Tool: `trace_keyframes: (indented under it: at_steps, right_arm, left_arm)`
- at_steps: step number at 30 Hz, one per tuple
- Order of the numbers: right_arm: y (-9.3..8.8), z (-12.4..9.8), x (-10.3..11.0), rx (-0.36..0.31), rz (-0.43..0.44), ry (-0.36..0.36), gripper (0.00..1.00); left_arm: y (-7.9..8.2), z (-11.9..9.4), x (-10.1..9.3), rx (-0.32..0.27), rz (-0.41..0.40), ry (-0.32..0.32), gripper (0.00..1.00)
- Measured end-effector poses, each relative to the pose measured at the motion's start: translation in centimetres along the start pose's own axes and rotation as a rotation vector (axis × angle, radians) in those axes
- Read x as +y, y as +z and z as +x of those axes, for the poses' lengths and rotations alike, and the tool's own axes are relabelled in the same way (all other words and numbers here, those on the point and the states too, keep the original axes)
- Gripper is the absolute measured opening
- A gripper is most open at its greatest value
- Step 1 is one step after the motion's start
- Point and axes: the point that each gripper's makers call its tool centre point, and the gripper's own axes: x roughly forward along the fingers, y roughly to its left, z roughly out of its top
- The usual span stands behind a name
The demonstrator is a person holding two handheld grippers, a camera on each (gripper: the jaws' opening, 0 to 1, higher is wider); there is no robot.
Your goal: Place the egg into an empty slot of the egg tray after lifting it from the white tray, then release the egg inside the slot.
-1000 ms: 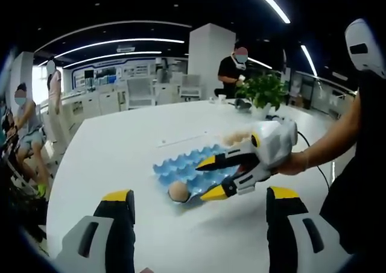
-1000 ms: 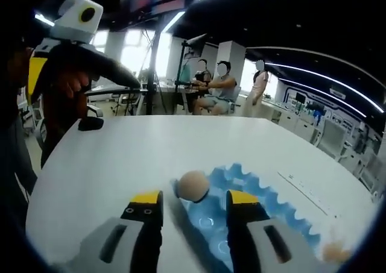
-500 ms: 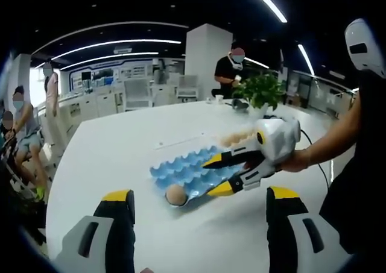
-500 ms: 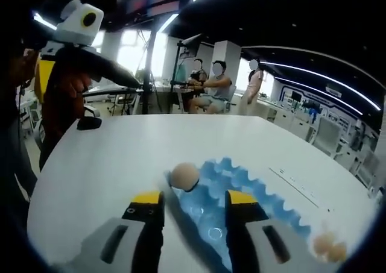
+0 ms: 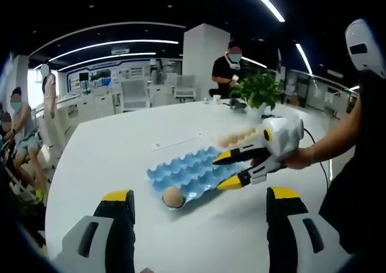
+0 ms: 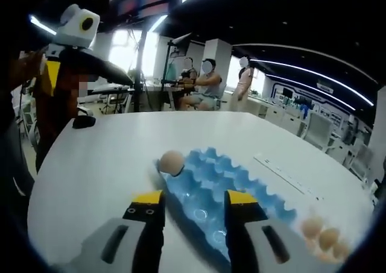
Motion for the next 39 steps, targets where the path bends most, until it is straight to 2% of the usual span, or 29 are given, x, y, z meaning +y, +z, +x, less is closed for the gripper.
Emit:
trace_keyframes:
  at_steps: [10, 29, 39]
  right_arm:
    - [-1.2, -1.9, -2.3, 0.015, 0.023, -0.069, 0.39]
    - [-2.9, -4.8, -4.9, 0.036, 0.048, -0.151, 0.38]
    - [-4.6, -6.8, -6.7, 0.064, 0.07, -0.21, 0.38]
  left_arm:
    - [0.2, 0.4, -0.4, -0.002, 0.004, -0.011, 0.91]
    - [0.4, 0.7, -0.7, 0.0, 0.015, -0.026, 0.91]
    - [0.6, 0.9, -1.0, -0.002, 0.018, -0.033, 0.91]
